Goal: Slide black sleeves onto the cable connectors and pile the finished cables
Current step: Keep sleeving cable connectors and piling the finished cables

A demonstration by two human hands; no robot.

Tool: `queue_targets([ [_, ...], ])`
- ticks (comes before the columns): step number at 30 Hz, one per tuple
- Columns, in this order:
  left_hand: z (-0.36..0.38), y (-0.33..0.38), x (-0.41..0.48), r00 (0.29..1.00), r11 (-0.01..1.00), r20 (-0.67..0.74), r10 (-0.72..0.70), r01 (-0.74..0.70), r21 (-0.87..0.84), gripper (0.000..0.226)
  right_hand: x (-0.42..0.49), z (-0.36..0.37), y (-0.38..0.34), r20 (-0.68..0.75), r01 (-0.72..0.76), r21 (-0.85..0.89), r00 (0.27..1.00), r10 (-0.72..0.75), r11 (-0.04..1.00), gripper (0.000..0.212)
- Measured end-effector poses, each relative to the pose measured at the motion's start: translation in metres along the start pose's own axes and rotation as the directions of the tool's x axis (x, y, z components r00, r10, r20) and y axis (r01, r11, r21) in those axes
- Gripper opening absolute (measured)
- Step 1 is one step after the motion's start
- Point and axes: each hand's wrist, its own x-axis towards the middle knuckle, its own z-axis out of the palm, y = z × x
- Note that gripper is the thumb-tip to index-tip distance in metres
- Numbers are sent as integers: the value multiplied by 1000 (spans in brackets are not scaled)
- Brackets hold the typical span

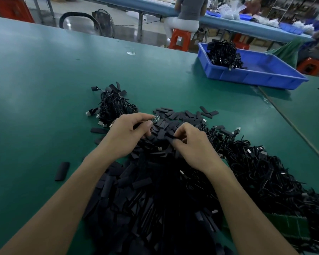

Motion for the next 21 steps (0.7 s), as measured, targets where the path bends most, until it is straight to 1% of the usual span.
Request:
queue_targets([
  [4, 1, 3, -1, 1000, 1000, 31, 0, 0, 17, 30, -4, 1, -1, -76, 79, 223, 995, -64, 972, 21],
  [6, 3, 4, -1, 999, 1000, 33, 21, -22, 14, 30, -7, 3, 0, -123, 119, 311, 989, -85, 943, 28],
  [10, 4, 6, -1, 998, 998, 54, 18, -14, -58, 29, -9, 5, -1, -211, 157, 368, 974, -82, 916, 36],
  [13, 4, 6, -2, 997, 992, 79, -21, 31, -123, 11, -9, 4, -1, -251, 180, 392, 964, -84, 902, 27],
  [14, 4, 6, -2, 997, 990, 81, -20, 31, -135, 8, -9, 3, -1, -254, 189, 395, 963, -91, 899, 25],
  [18, 6, 7, -2, 997, 992, 73, 19, -10, -124, 11, -9, 2, 2, -281, 218, 390, 954, -110, 895, 20],
  [21, 6, 7, -2, 998, 992, 62, 30, -22, -125, 13, -10, 1, 5, -317, 212, 409, 945, -80, 888, 14],
])
